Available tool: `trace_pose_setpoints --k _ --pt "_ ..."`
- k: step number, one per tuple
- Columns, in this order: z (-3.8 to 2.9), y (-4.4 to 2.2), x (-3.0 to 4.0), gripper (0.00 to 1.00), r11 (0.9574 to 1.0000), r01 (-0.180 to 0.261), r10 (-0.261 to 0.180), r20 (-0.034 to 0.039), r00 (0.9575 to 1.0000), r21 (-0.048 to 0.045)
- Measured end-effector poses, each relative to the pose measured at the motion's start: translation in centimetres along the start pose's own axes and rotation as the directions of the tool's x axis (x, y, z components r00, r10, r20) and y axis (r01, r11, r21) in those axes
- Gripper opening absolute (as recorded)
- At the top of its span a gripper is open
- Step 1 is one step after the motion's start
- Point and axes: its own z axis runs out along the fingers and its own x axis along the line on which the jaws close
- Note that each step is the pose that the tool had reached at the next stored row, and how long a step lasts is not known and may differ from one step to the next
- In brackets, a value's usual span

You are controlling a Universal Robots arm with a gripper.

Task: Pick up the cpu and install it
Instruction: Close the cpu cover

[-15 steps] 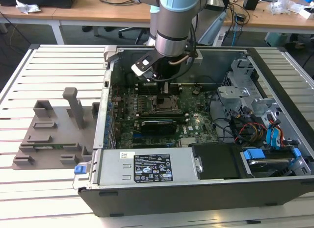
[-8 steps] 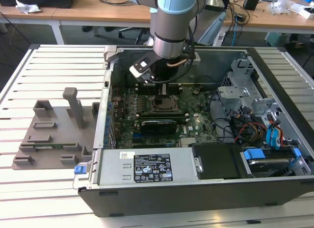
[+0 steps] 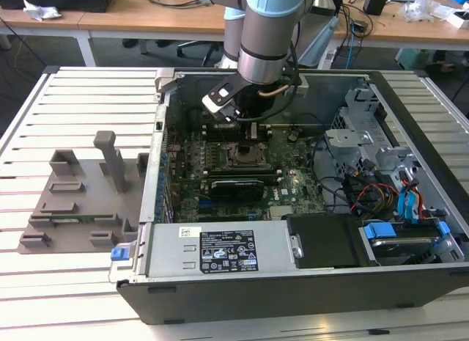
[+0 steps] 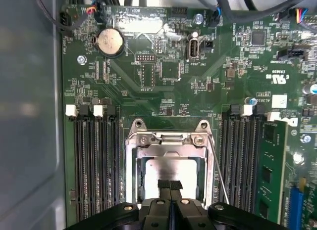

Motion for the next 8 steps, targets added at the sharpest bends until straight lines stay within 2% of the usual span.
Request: trace_pose_setpoints --k 8 --pt "-1.9 -0.12 -0.08 0.11 1.0 0.0 0.0 0.0001 1.0 0.0001"
